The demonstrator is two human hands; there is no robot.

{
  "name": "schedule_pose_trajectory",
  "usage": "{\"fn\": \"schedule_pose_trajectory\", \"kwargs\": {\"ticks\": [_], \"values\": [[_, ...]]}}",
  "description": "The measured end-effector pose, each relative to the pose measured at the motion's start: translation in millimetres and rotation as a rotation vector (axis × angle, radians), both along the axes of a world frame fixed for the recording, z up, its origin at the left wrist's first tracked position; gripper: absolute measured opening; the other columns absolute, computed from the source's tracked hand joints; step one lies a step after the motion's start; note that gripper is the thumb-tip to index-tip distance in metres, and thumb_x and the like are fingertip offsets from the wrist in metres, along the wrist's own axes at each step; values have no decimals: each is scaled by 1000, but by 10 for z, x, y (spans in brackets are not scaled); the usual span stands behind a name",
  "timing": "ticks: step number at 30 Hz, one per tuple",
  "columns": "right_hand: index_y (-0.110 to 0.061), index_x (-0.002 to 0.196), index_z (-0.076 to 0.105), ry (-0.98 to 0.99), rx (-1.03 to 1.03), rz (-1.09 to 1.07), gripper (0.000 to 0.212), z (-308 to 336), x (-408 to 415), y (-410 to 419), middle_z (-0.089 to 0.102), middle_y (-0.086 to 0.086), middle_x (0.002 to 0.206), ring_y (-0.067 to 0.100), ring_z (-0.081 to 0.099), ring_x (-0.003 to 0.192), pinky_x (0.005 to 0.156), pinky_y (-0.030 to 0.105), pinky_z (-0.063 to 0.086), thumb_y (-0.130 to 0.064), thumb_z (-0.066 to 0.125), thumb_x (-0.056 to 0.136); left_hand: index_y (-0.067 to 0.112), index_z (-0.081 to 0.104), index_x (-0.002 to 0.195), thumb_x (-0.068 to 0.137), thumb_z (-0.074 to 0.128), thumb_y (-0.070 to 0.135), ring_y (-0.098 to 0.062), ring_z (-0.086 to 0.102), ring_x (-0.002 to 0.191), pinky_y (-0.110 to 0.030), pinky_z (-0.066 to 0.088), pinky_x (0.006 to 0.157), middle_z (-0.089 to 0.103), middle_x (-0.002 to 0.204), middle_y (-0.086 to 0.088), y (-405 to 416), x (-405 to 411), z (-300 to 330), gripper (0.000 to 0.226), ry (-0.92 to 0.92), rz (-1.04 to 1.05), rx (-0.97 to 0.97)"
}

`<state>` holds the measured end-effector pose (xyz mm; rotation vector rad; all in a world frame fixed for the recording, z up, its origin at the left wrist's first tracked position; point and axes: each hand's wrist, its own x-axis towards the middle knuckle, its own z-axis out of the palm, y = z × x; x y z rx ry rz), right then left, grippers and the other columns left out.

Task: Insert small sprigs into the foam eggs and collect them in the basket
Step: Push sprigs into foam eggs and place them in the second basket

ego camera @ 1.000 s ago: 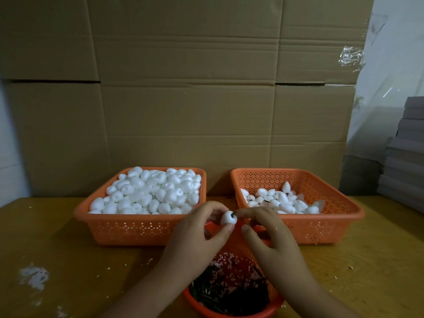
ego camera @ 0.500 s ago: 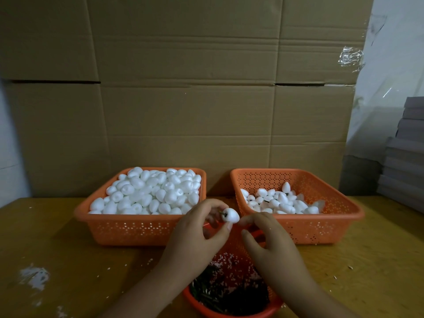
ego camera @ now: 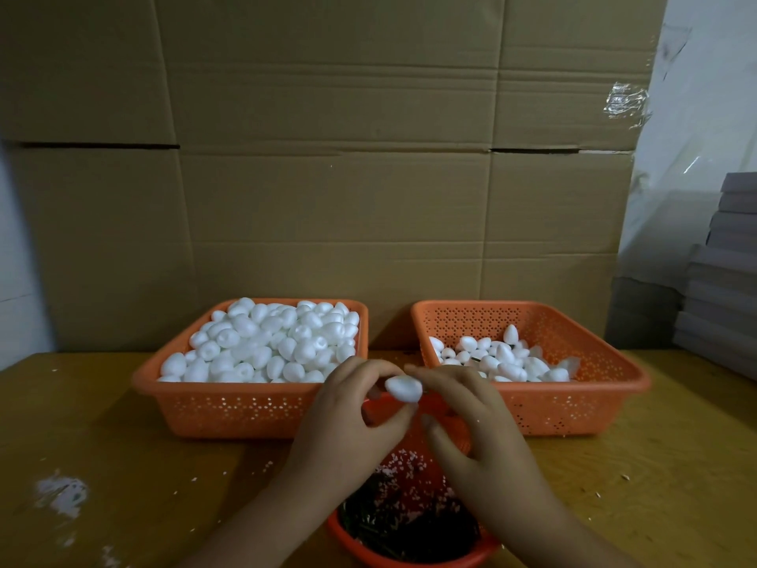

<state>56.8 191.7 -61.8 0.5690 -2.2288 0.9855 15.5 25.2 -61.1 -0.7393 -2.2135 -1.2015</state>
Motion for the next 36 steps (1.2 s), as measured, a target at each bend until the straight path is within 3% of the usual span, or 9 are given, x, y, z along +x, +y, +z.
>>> {"fn": "schedule_pose_trajectory", "kwargs": {"ticks": [2, 5, 10, 19, 25, 27, 30, 36], "values": [[-38, 125, 54, -83, -97, -27, 36, -26, -27, 14, 55, -25, 117, -1, 51, 117, 98, 19, 42, -28, 59, 91, 38, 64, 98, 81, 69, 41, -5, 58, 95, -20, 48, 77, 58, 98, 20, -6, 4, 4, 19, -8, 5, 9], [-35, 107, 60, -209, -191, -51, 22, -49, -69, 27, 65, -18, 102, 1, 61, 98, 85, 30, 52, -27, 65, 87, 41, 63, 100, 81, 63, 50, -4, 58, 97, -16, 47, 75, 59, 100, 21, -6, 18, 9, 21, -19, -16, -6], [-33, 84, 64, -189, -285, -32, 15, -27, -68, 17, 67, -18, 84, 2, 63, 82, 70, 14, 46, -20, 65, 90, 41, 64, 104, 81, 56, 61, 1, 58, 99, -22, 51, 78, 59, 100, 23, -5, 18, -2, 32, -50, -22, -42], [-26, 78, 65, -209, -428, -15, 16, -30, -72, 25, 64, -10, 70, 2, 58, 65, 62, 14, 43, -20, 61, 92, 46, 60, 107, 77, 57, 62, 0, 60, 96, -24, 54, 74, 60, 103, 25, -1, 35, 7, 34, -79, -65, -34], [-16, 70, 61, -229, -466, -11, 27, -26, -76, 36, 59, 8, 66, 17, 54, 61, 58, 26, 42, -26, 56, 95, 51, 56, 109, 74, 60, 59, -1, 61, 95, -30, 57, 75, 61, 103, 25, 4, 39, 1, 36, -83, -82, -34], [-11, 69, 59, -229, -461, -19, 32, -29, -75, 34, 55, 13, 66, 15, 49, 58, 55, 24, 38, -27, 54, 96, 52, 56, 108, 74, 60, 59, 0, 61, 94, -32, 57, 74, 61, 105, 25, 3, 39, 0, 36, -82, -83, -41], [-12, 64, 58, -225, -463, -25, 35, -15, -69, 28, 55, 12, 64, 8, 49, 56, 54, 22, 37, -27, 53, 96, 52, 56, 108, 75, 60, 58, -1, 62, 95, -31, 57, 75, 61, 107, 26, 2, 34, 3, 33, -71, -90, -44], [-18, 71, 62, -240, -502, 13, 27, -11, -67, 31, 59, 9, 68, 16, 54, 63, 59, 28, 43, -29, 54, 95, 46, 60, 103, 79, 57, 61, -2, 61, 97, -24, 54, 74, 61, 103, 24, 2, 38, 10, 29, -54, -80, -58]]}}
